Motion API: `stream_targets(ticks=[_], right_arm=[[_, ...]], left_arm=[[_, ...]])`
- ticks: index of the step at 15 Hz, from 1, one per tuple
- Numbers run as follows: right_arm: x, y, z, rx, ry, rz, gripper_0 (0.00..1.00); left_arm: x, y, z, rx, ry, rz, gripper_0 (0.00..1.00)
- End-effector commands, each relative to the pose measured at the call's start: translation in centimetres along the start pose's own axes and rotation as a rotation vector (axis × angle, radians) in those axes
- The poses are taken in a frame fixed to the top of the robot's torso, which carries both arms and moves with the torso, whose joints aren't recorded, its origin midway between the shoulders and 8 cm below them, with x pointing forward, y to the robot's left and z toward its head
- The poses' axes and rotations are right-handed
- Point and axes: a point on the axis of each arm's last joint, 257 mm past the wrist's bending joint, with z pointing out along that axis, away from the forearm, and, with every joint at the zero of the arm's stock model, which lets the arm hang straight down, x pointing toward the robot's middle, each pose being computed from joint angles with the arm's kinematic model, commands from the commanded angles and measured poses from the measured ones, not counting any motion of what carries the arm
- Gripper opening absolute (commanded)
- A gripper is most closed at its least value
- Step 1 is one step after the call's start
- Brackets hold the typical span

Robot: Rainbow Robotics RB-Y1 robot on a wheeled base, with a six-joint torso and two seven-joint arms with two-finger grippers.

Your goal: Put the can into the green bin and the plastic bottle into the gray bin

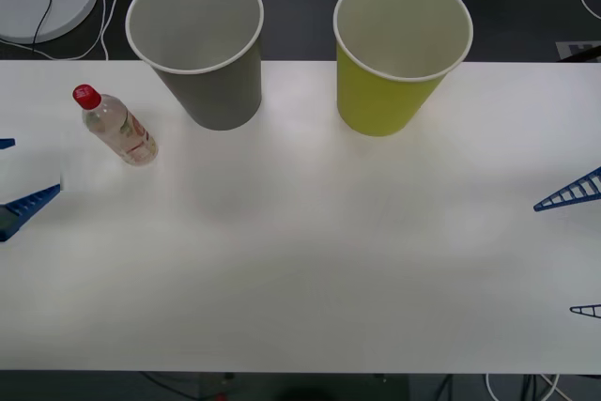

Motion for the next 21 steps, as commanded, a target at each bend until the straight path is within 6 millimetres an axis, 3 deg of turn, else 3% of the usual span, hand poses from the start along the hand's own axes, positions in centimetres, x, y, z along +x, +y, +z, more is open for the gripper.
stream_targets(ticks=[1, 13, 21], right_arm=[[0.0, 0.0, 0.0, 0.000, 0.000, 0.000, 1.00], [0.0, 0.0, 0.0, 0.000, 0.000, 0.000, 1.00], [0.0, 0.0, 0.0, 0.000, 0.000, 0.000, 1.00]], left_arm=[[0.1, -0.6, 1.8, -0.036, -0.011, -0.002, 1.00], [1.0, 0.5, 6.2, -0.122, -0.015, -0.067, 1.00], [-1.2, -0.7, 9.6, -0.091, -0.051, -0.069, 1.00]])
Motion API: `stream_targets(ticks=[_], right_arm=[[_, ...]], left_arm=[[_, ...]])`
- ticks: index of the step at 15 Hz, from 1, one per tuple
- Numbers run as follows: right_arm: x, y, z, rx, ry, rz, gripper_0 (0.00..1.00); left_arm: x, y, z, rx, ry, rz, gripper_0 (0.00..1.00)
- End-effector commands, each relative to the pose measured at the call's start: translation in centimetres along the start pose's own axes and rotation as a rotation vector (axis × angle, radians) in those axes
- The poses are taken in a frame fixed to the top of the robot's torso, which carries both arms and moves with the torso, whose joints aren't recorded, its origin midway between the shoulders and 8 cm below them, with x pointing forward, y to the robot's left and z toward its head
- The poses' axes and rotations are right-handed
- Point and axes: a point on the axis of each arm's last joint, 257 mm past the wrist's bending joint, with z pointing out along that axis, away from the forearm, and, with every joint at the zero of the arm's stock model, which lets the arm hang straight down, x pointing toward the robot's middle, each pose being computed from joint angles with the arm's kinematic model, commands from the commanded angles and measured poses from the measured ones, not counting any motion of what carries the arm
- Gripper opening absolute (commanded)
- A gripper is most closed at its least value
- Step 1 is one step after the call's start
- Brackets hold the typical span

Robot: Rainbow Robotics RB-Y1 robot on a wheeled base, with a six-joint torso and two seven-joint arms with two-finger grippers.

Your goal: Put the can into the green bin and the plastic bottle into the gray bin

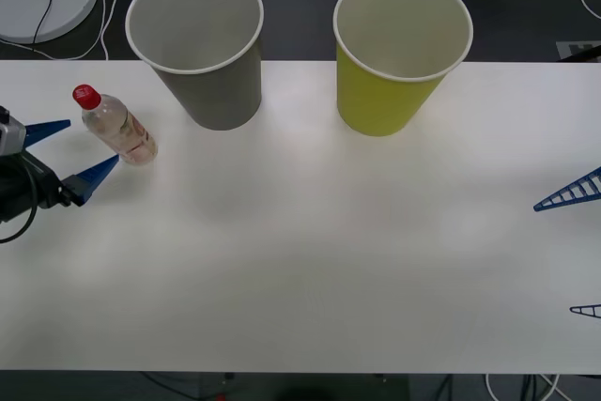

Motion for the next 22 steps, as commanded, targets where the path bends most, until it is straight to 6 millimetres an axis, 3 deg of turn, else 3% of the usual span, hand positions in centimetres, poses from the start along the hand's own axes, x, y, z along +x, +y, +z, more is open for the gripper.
stream_targets(ticks=[1, 5, 12, 22], right_arm=[[0.0, 0.0, 0.0, 0.000, 0.000, 0.000, 1.00], [0.0, 0.0, 0.0, 0.000, 0.000, 0.000, 1.00], [0.0, 0.0, 0.0, 0.000, 0.000, 0.000, 1.00], [0.0, 0.0, 0.0, 0.000, 0.000, 0.000, 1.00]], left_arm=[[-0.4, 0.0, 1.3, -0.017, -0.004, -0.003, 1.00], [-0.7, 0.5, 2.2, -0.030, -0.004, 0.005, 1.00], [-1.8, -0.4, 4.9, -0.042, -0.038, -0.001, 1.00], [-2.6, -0.6, 6.7, -0.054, -0.053, -0.021, 1.00]])
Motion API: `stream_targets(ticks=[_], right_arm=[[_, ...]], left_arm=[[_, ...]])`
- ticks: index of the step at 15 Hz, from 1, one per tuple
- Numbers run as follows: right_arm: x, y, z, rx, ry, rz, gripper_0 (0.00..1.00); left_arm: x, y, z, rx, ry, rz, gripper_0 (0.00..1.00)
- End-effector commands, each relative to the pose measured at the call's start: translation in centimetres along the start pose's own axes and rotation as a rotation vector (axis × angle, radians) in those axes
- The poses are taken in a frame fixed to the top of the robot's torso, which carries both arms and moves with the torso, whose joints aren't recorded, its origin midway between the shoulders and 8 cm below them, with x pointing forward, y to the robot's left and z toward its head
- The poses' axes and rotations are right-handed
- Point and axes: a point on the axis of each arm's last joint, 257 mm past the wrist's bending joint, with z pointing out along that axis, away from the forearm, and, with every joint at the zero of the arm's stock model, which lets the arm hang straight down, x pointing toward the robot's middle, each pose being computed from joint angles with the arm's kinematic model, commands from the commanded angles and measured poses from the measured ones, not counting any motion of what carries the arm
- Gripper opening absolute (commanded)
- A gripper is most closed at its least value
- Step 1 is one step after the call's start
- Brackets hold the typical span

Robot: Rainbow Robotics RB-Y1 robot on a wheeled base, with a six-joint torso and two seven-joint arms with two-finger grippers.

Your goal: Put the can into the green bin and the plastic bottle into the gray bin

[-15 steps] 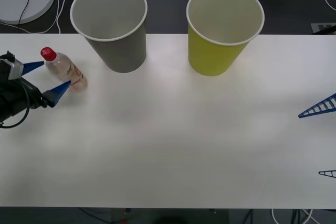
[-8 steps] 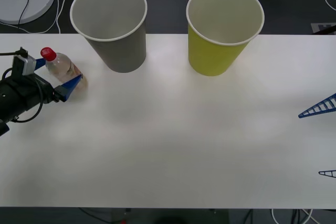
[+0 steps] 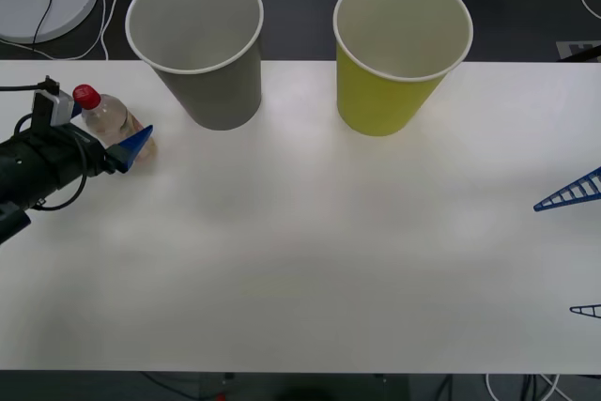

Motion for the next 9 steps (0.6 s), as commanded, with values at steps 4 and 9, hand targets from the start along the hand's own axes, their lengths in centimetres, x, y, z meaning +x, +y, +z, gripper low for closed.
stream_targets(ticks=[4, 9], right_arm=[[0.00, 0.00, 0.00, 0.000, 0.000, 0.000, 1.00], [0.00, 0.00, 0.00, 0.000, 0.000, 0.000, 1.00]], left_arm=[[0.00, -0.44, 0.34, 0.003, -0.003, -0.009, 1.00], [0.14, -0.38, 0.32, 0.003, 0.003, 0.003, 0.00]])
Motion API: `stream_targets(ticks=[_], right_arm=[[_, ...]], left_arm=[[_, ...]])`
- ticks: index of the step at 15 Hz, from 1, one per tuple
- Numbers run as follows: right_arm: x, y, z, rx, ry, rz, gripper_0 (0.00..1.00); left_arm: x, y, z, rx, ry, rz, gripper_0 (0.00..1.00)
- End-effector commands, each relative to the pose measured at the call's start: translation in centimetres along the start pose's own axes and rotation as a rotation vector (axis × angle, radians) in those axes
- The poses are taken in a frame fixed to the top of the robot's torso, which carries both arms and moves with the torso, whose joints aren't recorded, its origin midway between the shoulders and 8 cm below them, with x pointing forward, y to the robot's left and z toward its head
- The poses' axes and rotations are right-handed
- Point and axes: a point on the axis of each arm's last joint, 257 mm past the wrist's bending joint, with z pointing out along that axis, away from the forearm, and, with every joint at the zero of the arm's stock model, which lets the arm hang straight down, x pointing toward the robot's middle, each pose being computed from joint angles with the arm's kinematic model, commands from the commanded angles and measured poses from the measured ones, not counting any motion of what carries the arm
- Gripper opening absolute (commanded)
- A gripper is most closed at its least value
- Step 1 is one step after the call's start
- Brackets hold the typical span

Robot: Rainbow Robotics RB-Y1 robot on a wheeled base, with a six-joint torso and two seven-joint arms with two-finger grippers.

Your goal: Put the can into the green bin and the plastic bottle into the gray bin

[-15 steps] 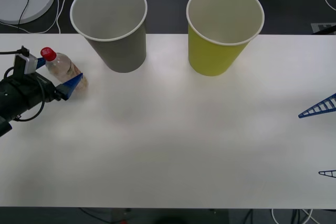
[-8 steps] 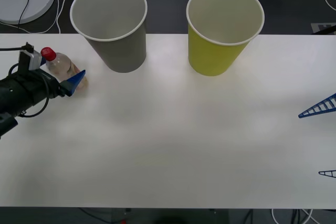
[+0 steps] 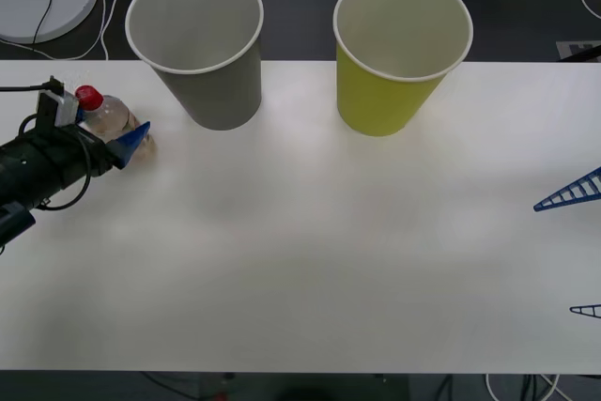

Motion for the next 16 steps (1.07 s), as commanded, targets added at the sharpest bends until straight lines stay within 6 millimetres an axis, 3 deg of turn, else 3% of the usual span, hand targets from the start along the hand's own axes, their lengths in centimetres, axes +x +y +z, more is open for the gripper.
stream_targets(ticks=[1, 6, 10, 16], right_arm=[[0.0, 0.0, 0.0, 0.000, 0.000, 0.000, 1.00], [0.0, 0.0, 0.0, 0.000, 0.000, 0.000, 1.00], [0.0, 0.0, 0.0, 0.000, 0.000, 0.000, 1.00], [0.0, 0.0, 0.0, 0.000, 0.000, 0.000, 1.00]], left_arm=[[0.1, 0.0, 0.0, -0.001, 0.005, 0.006, 0.00], [0.1, 0.0, 0.0, 0.001, 0.005, 0.002, 0.00], [-0.7, -1.2, -0.1, 0.032, -0.012, 0.013, 0.00], [-1.9, -2.6, -2.1, 0.058, -0.043, -0.005, 0.00]])
